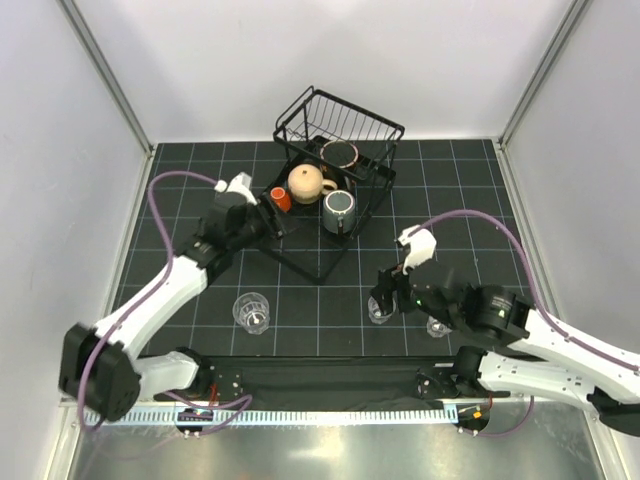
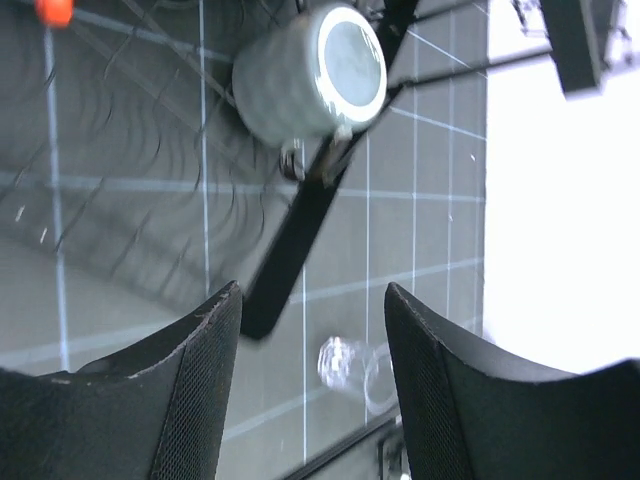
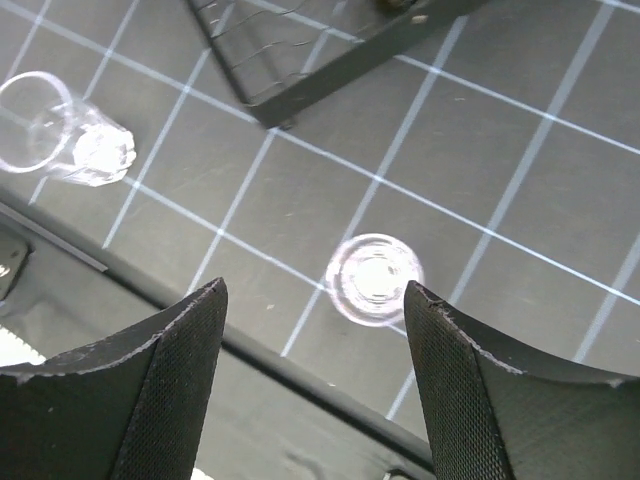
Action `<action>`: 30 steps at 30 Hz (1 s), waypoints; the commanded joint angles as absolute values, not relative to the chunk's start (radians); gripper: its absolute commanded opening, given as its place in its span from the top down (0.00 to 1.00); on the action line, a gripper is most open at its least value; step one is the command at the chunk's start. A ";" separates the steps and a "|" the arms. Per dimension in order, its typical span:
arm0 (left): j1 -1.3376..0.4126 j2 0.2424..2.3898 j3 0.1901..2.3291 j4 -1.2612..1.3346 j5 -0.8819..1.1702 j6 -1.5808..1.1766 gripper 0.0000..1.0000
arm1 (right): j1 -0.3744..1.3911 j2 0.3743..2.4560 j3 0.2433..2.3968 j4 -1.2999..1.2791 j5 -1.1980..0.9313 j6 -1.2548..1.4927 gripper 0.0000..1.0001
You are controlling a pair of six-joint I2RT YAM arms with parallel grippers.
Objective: Load the cups into the dish rack
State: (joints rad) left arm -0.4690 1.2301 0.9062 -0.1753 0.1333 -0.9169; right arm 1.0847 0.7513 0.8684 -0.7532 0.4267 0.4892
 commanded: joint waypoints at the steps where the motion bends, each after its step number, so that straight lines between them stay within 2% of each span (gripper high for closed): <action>1: -0.465 1.044 0.835 -0.237 0.150 -0.922 0.42 | 1.089 0.807 0.931 -0.663 0.328 0.459 0.27; 8: -0.465 0.701 0.772 -0.492 0.048 -0.905 0.36 | 1.089 1.093 1.028 -0.480 0.198 0.518 0.26; 12: -0.465 0.531 0.729 -0.558 0.006 -0.966 0.28 | 1.112 1.236 1.057 -0.376 0.212 0.591 0.26; 17: -0.465 0.330 0.695 -0.633 -0.089 -1.017 0.27 | 1.143 1.445 1.202 -0.339 0.158 0.650 0.23; 25: -0.465 0.267 0.741 -0.742 -0.132 -0.997 0.25 | 1.169 1.707 1.363 -0.350 0.141 0.722 0.27; 30: -0.465 0.272 0.747 -0.744 -0.112 -0.996 0.25 | 1.189 1.789 1.402 -0.339 0.132 0.744 0.32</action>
State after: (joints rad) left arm -0.4690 0.2661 0.7132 -0.7280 -0.1089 -1.0065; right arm 1.1690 1.7714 1.3510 -0.3660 0.1410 0.7082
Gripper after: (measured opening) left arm 0.748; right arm 0.698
